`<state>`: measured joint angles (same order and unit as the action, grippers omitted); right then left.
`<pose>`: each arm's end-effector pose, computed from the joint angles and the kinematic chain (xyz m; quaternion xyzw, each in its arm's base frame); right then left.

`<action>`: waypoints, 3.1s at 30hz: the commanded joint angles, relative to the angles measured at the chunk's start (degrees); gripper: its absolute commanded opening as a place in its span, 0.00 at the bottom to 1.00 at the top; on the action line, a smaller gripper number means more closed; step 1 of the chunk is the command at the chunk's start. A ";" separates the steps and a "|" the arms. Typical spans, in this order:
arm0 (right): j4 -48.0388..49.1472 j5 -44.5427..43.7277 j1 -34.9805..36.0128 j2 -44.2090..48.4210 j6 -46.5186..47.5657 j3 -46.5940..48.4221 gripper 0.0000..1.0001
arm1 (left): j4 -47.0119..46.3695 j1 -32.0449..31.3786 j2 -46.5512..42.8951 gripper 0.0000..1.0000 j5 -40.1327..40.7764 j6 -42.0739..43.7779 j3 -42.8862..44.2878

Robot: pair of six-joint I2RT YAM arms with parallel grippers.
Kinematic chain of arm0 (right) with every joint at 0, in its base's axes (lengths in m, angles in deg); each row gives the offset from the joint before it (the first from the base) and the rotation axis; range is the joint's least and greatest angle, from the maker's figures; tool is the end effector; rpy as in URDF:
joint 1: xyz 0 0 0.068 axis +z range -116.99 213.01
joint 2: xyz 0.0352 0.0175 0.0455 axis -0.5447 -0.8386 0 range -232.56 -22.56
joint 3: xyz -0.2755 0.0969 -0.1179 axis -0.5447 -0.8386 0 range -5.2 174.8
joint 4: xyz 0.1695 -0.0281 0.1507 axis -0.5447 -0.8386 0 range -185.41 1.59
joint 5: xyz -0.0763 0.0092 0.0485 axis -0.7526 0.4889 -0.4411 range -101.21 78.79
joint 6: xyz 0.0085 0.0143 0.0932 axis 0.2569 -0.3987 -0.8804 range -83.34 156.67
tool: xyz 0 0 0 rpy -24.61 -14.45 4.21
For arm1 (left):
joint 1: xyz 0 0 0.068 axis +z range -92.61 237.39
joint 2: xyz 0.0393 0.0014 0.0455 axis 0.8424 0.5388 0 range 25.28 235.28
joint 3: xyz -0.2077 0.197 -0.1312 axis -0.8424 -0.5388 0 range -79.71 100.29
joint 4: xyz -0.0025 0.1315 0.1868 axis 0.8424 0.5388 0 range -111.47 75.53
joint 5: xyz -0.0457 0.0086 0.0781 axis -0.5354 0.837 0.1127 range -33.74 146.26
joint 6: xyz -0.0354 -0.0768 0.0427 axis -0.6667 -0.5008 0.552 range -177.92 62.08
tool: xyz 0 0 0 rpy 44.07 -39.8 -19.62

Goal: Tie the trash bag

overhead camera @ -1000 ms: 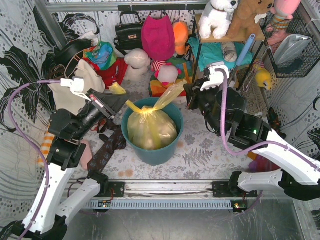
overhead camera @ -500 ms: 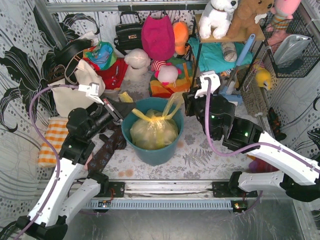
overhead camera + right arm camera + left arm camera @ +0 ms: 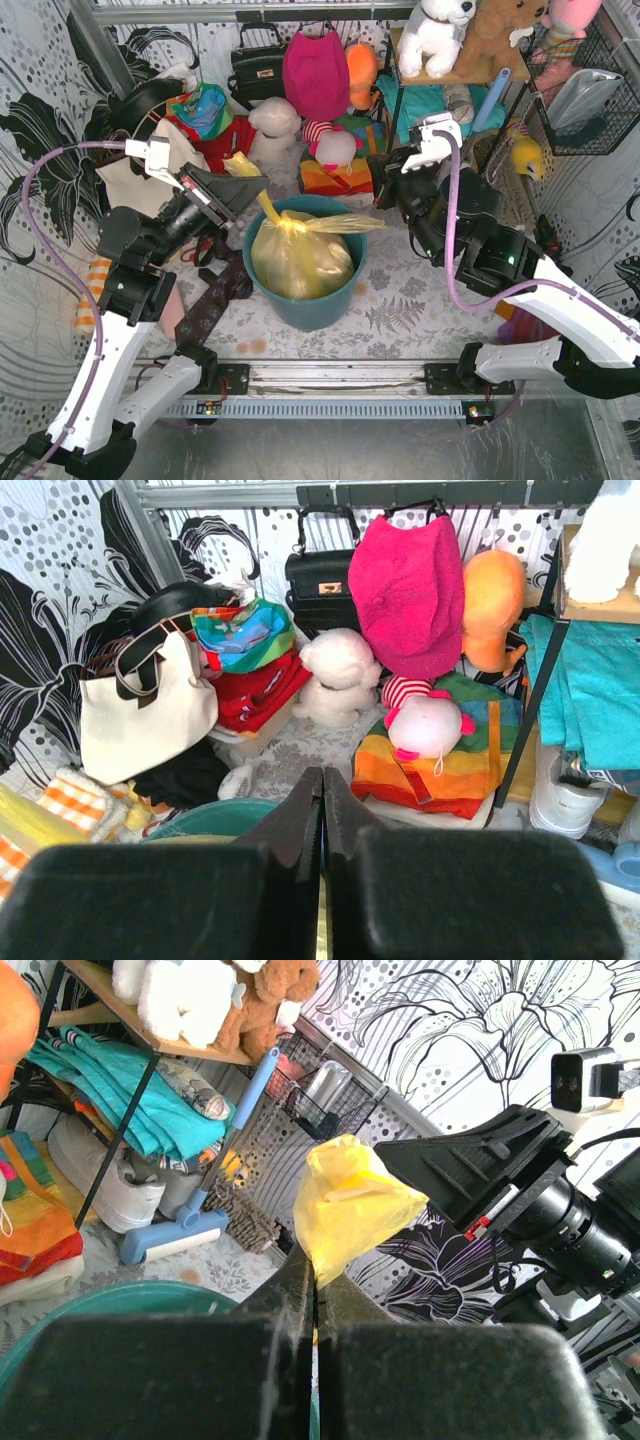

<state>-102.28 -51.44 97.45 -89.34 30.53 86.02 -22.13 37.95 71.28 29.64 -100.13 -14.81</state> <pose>0.1369 0.1581 0.5628 -0.0613 0.6529 0.2379 0.7165 0.1071 -0.0786 0.5095 0.0735 0.5873 -0.5214 0.6147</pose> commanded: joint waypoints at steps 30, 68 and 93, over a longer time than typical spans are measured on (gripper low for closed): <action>-17.26 -4.78 -5.87 1.43 -5.98 -1.71 0.00 | 28.51 0.22 -3.46 0.99 42.73 22.35 13.19; 45.84 6.41 -57.28 -4.15 2.67 -70.63 0.97 | -29.67 7.55 15.52 0.98 72.95 23.35 -47.76; 89.86 31.92 -61.81 -21.57 9.79 -80.65 0.97 | -71.39 10.42 35.79 0.98 43.05 39.68 -54.96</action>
<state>-19.99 -23.53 35.97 -110.06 38.97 5.91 -87.51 47.11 106.34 80.11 -62.69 -68.75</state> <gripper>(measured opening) 0.969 0.976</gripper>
